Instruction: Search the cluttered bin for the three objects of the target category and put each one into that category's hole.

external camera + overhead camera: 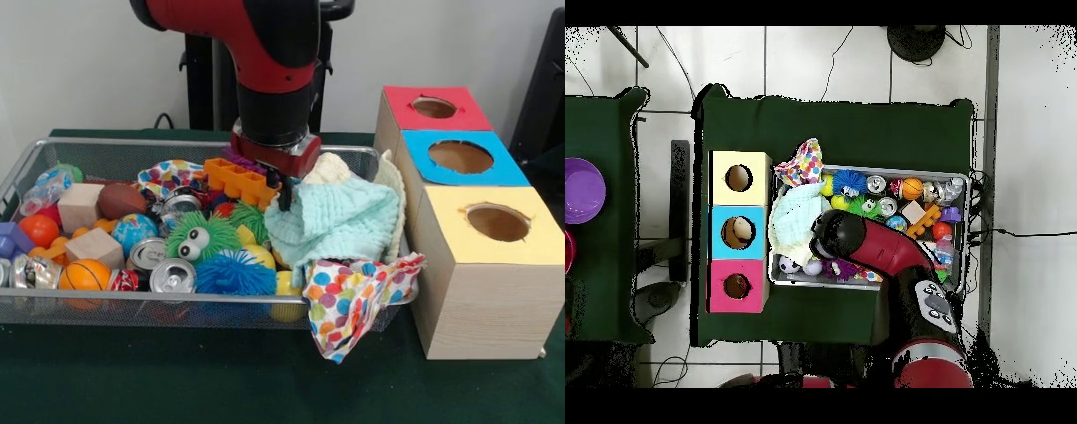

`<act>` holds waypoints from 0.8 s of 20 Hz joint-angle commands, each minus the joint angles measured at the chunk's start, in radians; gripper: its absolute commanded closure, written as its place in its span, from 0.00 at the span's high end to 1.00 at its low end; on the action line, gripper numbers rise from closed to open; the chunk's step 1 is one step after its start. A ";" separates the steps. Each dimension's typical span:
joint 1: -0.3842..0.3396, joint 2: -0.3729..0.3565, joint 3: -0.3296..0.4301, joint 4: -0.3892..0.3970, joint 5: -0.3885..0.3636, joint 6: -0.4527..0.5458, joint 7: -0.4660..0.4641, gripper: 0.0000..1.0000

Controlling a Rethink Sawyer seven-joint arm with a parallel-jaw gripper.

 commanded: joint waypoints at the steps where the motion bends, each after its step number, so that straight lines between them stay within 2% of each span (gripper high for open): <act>1: 0.013 0.004 -0.011 0.024 0.014 -0.010 0.184 0.00; 3: 0.017 -0.038 -0.050 0.008 -0.009 0.038 0.155 0.00; 5: 0.007 -0.071 -0.089 -0.040 -0.050 0.096 0.095 0.00; 10: -0.003 -0.100 -0.149 -0.168 -0.135 0.205 -0.012 0.00; 13: -0.018 -0.116 -0.148 -0.201 -0.168 0.262 -0.044 0.00; 16: -0.029 -0.132 -0.144 -0.209 -0.195 0.274 -0.047 0.00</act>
